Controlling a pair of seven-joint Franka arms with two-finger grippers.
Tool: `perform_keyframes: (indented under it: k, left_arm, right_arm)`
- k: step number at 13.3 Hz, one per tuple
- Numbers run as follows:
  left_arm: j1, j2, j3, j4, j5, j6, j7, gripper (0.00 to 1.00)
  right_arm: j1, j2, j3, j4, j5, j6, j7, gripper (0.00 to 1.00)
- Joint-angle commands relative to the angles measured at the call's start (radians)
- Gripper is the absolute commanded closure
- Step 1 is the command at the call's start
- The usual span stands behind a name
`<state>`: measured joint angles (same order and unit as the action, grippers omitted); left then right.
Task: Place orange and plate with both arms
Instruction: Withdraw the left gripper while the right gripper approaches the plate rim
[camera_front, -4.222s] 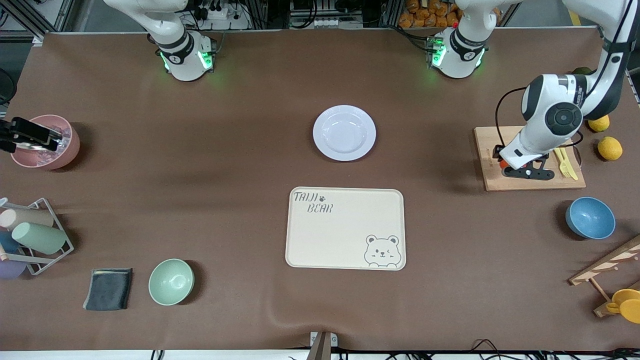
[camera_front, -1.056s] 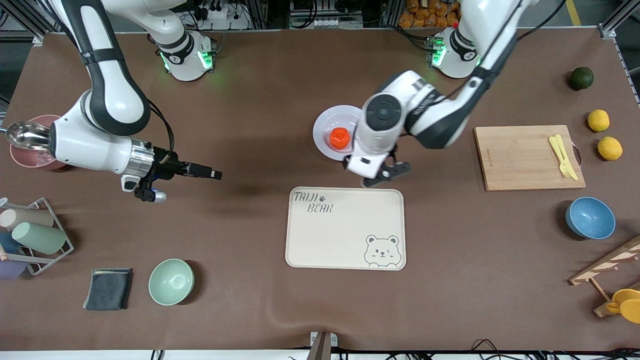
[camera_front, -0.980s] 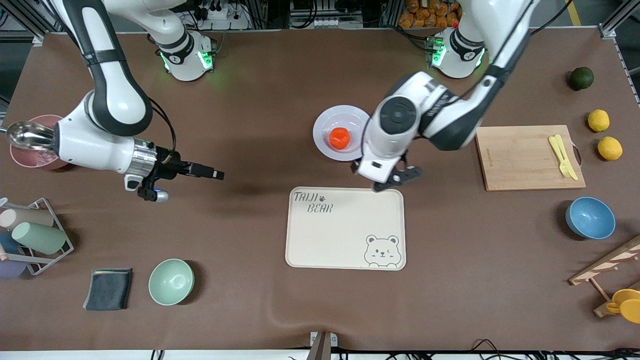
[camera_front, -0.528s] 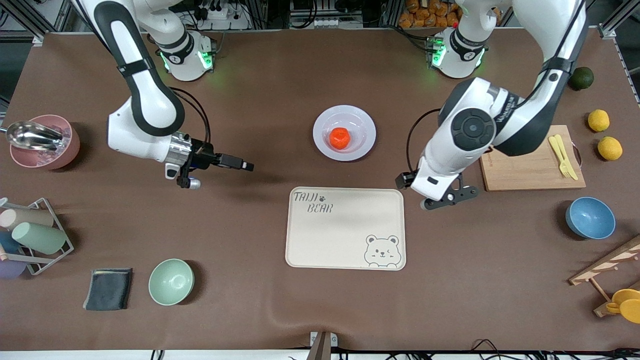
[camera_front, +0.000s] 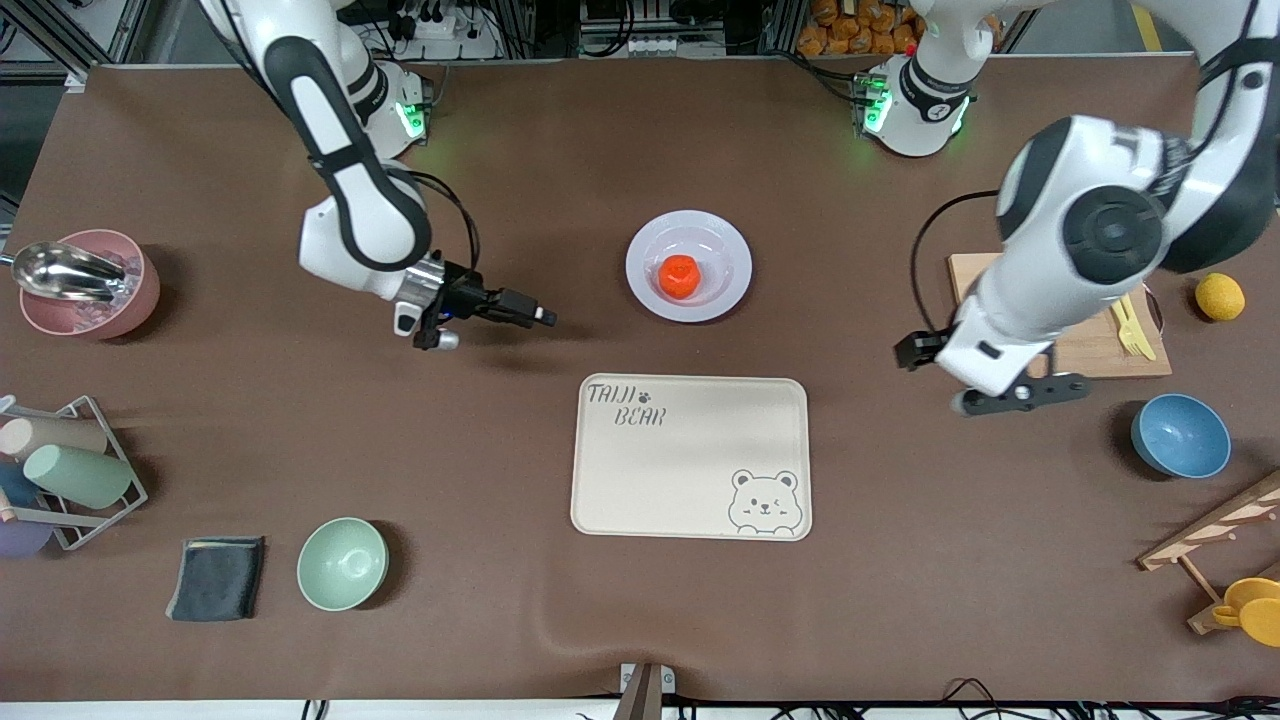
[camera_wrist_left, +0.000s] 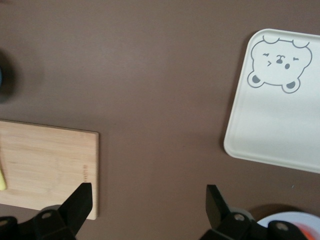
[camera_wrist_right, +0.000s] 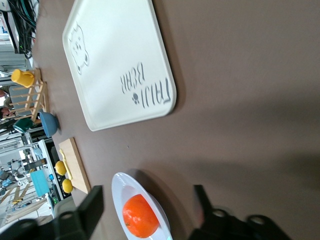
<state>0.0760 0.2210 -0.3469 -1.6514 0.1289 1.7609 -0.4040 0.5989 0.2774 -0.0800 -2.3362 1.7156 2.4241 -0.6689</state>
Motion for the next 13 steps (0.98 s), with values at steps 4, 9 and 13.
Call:
perform_keyframes:
  k: [4,9,13]
  left_arm:
    - [-0.202,-0.182,0.289,-0.016,-0.071,-0.152,0.2,0.0]
    - [-0.188,-0.212,0.272,0.019,-0.086,-0.216,0.301,0.0]
    - [-0.182,-0.21,0.284,0.117,-0.141,-0.291,0.298,0.0]
  right_arm:
    - [0.099,0.02,-0.01,-0.023,0.093,0.036,-0.075,0.28]
    - [0.257,0.039,-0.01,-0.026,0.329,0.118,-0.193,0.28]
    - [0.335,0.068,-0.01,-0.018,0.439,0.145,-0.247,0.31]
